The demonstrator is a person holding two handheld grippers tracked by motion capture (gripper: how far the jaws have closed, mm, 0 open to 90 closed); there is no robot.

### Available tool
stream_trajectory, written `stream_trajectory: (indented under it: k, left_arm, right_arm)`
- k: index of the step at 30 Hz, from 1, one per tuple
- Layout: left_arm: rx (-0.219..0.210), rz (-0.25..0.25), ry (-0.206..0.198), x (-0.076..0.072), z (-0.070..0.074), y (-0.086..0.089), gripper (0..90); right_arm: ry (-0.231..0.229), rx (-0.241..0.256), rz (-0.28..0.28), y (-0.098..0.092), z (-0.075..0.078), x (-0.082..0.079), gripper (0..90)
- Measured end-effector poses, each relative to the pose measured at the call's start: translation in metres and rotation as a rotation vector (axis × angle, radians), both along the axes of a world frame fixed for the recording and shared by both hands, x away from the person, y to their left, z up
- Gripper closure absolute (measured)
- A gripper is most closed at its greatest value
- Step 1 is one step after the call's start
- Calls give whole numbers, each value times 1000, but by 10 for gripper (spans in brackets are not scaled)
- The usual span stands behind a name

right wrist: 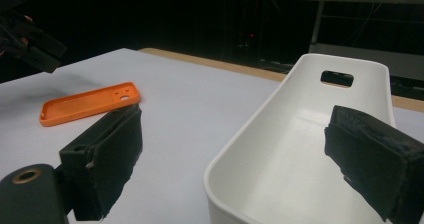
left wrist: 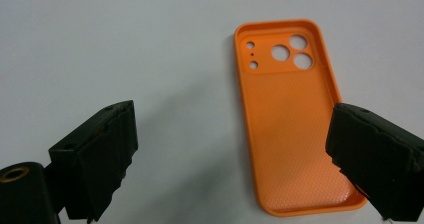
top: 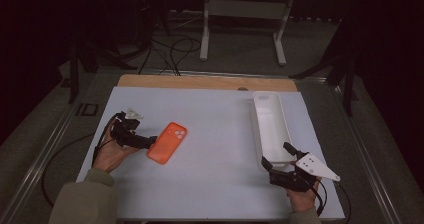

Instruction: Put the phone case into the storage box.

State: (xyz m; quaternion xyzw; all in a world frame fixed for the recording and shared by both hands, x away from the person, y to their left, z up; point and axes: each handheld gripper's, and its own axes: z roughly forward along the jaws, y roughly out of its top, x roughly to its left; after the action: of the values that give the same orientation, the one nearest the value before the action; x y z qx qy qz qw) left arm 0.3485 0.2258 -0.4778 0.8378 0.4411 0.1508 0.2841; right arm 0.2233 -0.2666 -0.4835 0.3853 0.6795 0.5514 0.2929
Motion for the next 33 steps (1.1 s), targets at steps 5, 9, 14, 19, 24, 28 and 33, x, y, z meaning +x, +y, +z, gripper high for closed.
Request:
stream_trajectory:
  k: [5,9,14,19,24,28,33]
  left_arm:
    - [21,-5,26,3,-4,-2,90]
    - [32,-7,33,4,-6,-2,103]
    - [39,-4,45,5,-9,-2,111]
    - [40,-8,53,6,-9,-2,132]
    - [52,-13,70,8,-12,-2,152]
    - [64,-22,88,8,-14,-3,166]
    - [62,-34,106,10,-16,-4,215]
  right_arm:
    - [-2,2,-1,0,0,0,82]
    - [0,0,-1,0,0,0,82]
    - [1,0,-2,0,0,0,82]
    - [0,1,0,0,0,0,82]
    - [0,-1,-3,-1,0,0,84]
    - [3,1,-3,-1,0,0,84]
    - [0,3,-3,-1,0,0,84]
